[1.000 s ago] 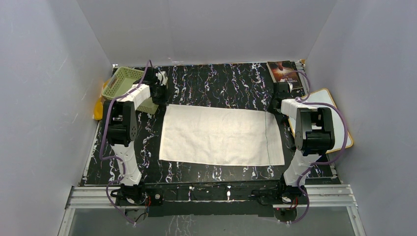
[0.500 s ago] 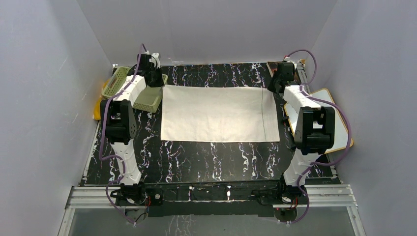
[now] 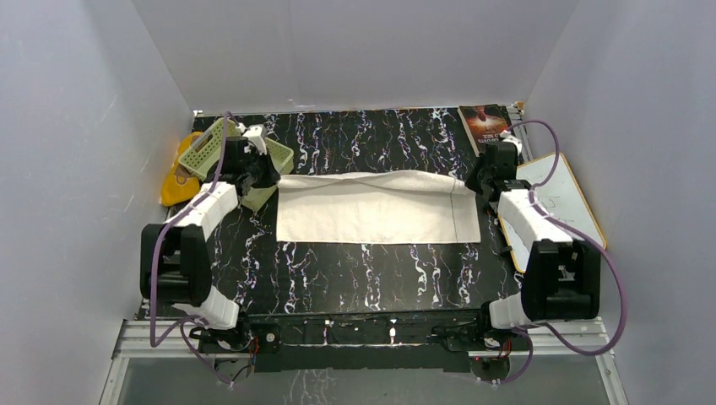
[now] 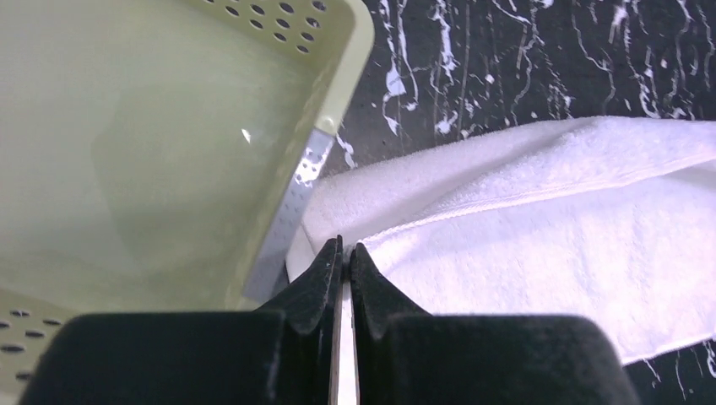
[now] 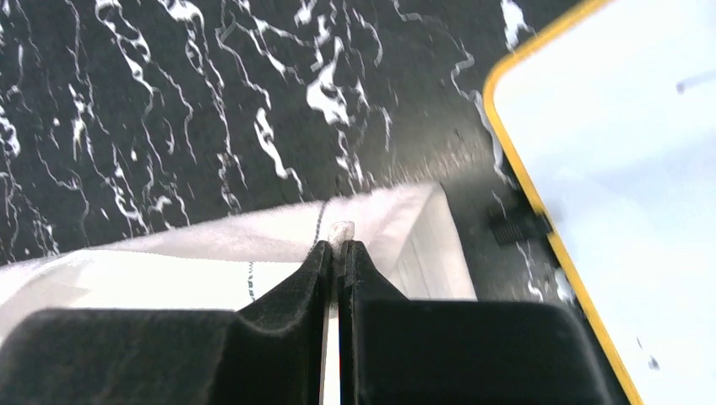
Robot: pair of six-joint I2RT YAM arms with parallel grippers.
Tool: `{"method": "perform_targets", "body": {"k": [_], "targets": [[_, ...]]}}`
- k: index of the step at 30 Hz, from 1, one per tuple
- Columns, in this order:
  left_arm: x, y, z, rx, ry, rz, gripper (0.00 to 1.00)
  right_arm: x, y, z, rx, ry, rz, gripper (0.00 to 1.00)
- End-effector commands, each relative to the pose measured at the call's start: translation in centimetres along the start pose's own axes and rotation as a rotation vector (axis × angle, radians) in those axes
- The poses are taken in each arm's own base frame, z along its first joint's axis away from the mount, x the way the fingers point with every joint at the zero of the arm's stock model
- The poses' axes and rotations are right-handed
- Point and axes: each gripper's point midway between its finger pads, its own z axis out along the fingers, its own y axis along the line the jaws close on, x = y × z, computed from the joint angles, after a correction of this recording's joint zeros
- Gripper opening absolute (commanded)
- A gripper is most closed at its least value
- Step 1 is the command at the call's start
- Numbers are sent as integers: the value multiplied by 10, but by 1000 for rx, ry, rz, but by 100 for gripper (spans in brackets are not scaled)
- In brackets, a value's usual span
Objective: Roll the towels
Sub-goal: Fold the towel at the center of the board.
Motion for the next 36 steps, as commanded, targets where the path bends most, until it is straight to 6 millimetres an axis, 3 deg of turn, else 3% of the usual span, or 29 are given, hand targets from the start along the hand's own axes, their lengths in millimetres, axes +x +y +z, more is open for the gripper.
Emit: {"method": "perform_targets", "body": {"k": [1,8,10,20,32,36], "targets": [[-7,-20,-25,70,-85,2,0,5,-8,-22,-2,-50,39,0],[30,-22,-39,83,-24,0,0,41,-31,-28,60,20,24,0],[29,-26,-51,88,-44,4,0,46,-34,-29,73,29,30,0],[77,-15,-71,23,25,-28,0,54,-37,-39,70,32,64,0],[106,1,-70,-64,74,-83,0,66,-56,-51,133,17,88,0],[109,6,-70,-89,73,-97,0,68,-60,-58,143,-4,103,15]]}}
